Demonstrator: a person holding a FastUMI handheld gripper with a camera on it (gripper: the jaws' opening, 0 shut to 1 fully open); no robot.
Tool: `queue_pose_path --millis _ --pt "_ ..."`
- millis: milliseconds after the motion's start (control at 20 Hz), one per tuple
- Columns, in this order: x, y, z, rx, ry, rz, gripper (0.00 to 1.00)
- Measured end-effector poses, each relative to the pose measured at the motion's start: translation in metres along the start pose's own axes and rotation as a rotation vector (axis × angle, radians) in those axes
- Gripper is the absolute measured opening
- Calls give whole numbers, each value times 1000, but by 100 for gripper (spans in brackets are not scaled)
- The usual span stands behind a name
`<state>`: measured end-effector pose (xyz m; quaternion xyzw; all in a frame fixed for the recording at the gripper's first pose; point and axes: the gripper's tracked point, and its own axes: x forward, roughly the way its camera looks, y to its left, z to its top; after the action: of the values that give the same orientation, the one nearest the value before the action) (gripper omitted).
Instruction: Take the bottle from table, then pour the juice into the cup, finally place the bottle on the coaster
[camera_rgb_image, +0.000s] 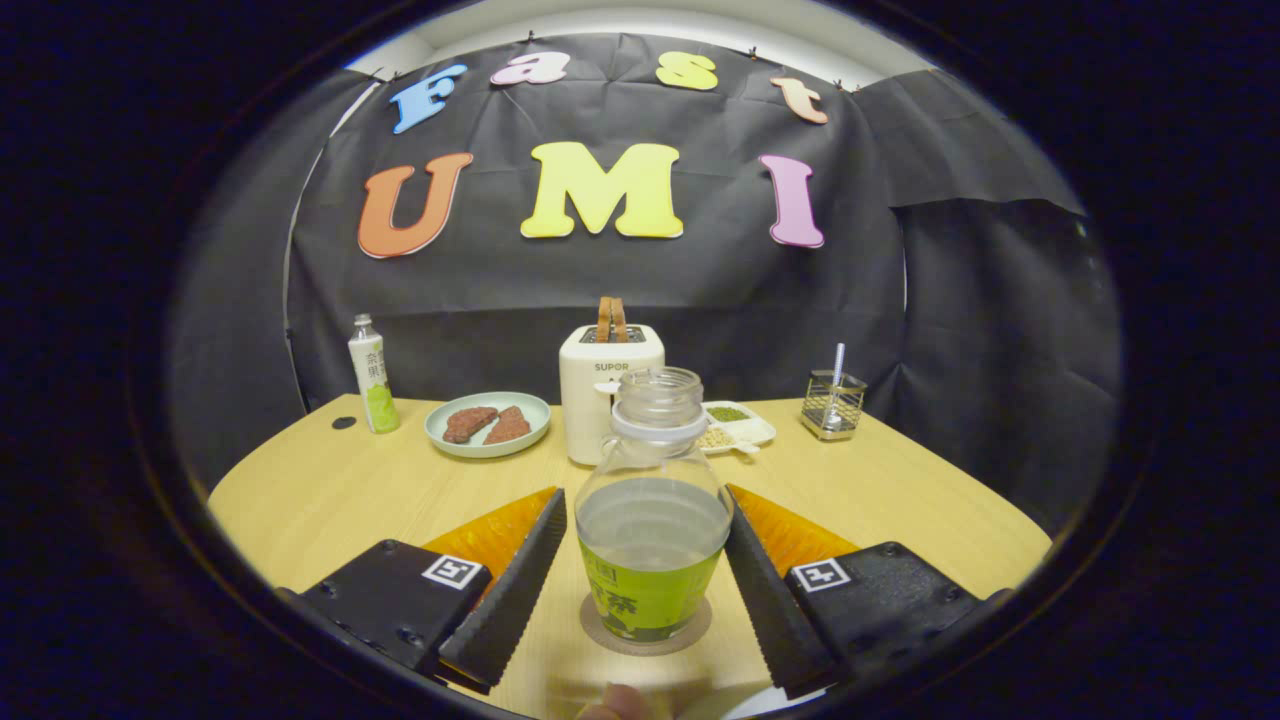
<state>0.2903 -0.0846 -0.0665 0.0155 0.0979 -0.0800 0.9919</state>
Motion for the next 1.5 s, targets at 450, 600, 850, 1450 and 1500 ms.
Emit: queue_pose_path --millis 450,600,850,1450,1500 --pt "-37 1 23 -7 -52 27 99" --pt "-62 1 38 -19 -94 30 99" --pt "-120 -2 52 -5 -162 46 99" --pt "-267 -40 12 49 -198 19 99" --pt "-275 -42 11 51 -198 17 99"
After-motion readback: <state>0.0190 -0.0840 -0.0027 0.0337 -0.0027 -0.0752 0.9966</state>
